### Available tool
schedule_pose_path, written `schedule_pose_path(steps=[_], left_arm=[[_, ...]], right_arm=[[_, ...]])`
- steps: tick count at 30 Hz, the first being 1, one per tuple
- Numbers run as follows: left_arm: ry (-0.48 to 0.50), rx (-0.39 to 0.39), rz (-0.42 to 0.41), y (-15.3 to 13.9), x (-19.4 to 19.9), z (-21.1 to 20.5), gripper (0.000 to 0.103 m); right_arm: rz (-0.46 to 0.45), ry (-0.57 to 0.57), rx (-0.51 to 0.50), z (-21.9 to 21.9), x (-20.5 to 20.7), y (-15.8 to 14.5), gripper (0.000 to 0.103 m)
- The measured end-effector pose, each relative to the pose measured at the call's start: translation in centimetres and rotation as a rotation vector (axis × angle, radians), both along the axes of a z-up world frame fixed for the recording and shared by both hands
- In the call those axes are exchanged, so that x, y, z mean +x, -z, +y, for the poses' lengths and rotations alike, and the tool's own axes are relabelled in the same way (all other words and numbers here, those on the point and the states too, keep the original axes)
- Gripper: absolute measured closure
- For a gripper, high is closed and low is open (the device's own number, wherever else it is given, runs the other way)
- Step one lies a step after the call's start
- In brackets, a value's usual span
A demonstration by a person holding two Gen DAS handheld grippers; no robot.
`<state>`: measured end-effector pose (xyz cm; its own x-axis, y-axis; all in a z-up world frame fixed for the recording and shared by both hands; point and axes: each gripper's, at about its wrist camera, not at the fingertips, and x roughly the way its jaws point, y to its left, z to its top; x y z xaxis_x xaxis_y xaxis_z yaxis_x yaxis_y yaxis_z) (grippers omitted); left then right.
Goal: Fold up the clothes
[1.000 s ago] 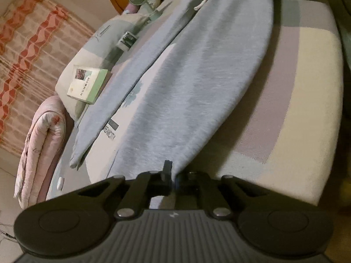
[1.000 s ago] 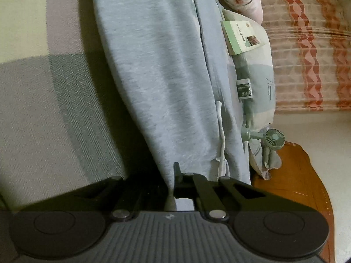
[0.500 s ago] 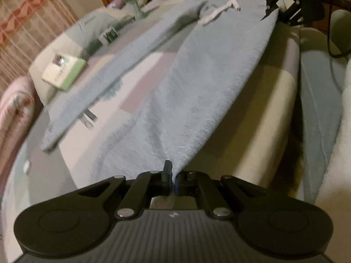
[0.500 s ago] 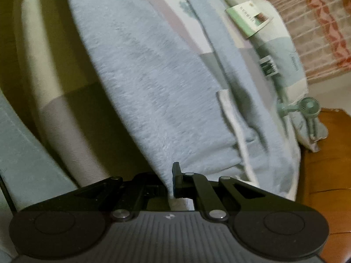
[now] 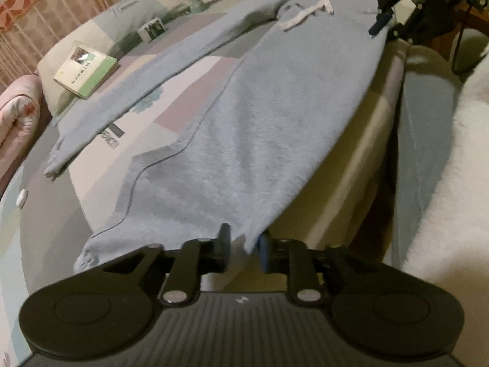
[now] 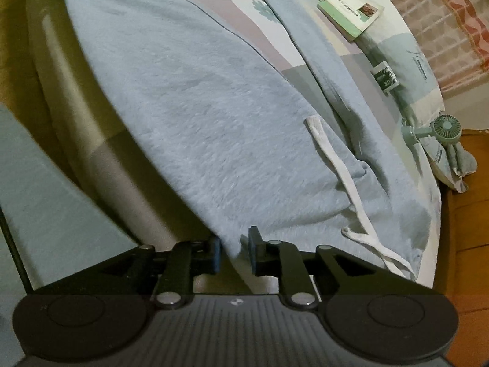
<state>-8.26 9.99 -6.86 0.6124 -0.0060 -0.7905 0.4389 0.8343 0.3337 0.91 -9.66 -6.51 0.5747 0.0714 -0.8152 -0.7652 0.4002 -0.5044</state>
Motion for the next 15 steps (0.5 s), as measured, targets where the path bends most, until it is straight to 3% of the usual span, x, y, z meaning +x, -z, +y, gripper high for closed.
schedule_pose_path(steps=[4, 7, 11, 15], left_arm=[[-0.085, -0.055, -0.053, -2.6, -1.5, 3.1, 0.065], [-0.251, -0.087, -0.122, -3.8, -1.1, 6.8, 0.062], [-0.518, -0.196, -0.149, -3.5, 1.0, 12.5, 0.063], [-0.666, -0.334, -0.120, -1.6, 2.2, 16.6, 0.063]], right_arm=[[-0.031, 0.004, 0.032, -1.1, -1.6, -2.0, 0.061], [-0.049, 0.054, 0.129, -2.0, -1.9, -4.3, 0.052], [-0.080, 0.192, 0.338, -2.9, -0.4, -7.4, 0.032], [-0.004, 0.295, 0.644, -3.5, 0.8, -9.2, 0.018]])
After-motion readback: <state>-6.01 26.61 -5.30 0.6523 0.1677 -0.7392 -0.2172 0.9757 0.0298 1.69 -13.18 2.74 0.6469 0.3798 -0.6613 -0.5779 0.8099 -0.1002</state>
